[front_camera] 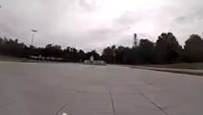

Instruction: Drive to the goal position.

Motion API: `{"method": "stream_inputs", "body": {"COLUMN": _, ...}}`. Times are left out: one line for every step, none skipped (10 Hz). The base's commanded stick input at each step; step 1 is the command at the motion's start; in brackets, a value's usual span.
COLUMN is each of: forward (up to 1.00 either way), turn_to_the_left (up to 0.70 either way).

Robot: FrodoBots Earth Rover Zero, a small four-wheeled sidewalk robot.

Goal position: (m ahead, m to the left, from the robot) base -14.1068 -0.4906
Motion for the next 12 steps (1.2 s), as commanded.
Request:
{"method": "stream_inputs", "body": {"forward": 0.7, "turn_to_the_left": 0.0}}
{"method": "stream_inputs", "body": {"forward": 0.7, "turn_to_the_left": 0.0}}
{"method": "stream_inputs", "body": {"forward": 0.7, "turn_to_the_left": 0.0}}
{"method": "stream_inputs", "body": {"forward": 0.7, "turn_to_the_left": 0.0}}
{"method": "stream_inputs", "body": {"forward": 0.7, "turn_to_the_left": 0.0}}
{"method": "stream_inputs", "body": {"forward": 0.7, "turn_to_the_left": 0.0}}
{"method": "stream_inputs", "body": {"forward": 0.7, "turn_to_the_left": 0.0}}
{"method": "stream_inputs", "body": {"forward": 0.7, "turn_to_the_left": 0.0}}
{"method": "stream_inputs", "body": {"forward": 0.7, "turn_to_the_left": 0.0}}
{"method": "stream_inputs", "body": {"forward": 0.7, "turn_to_the_left": 0.0}}
{"method": "stream_inputs", "body": {"forward": 0.7, "turn_to_the_left": 0.0}}
{"method": "stream_inputs", "body": {"forward": 0.7, "turn_to_the_left": 0.0}}
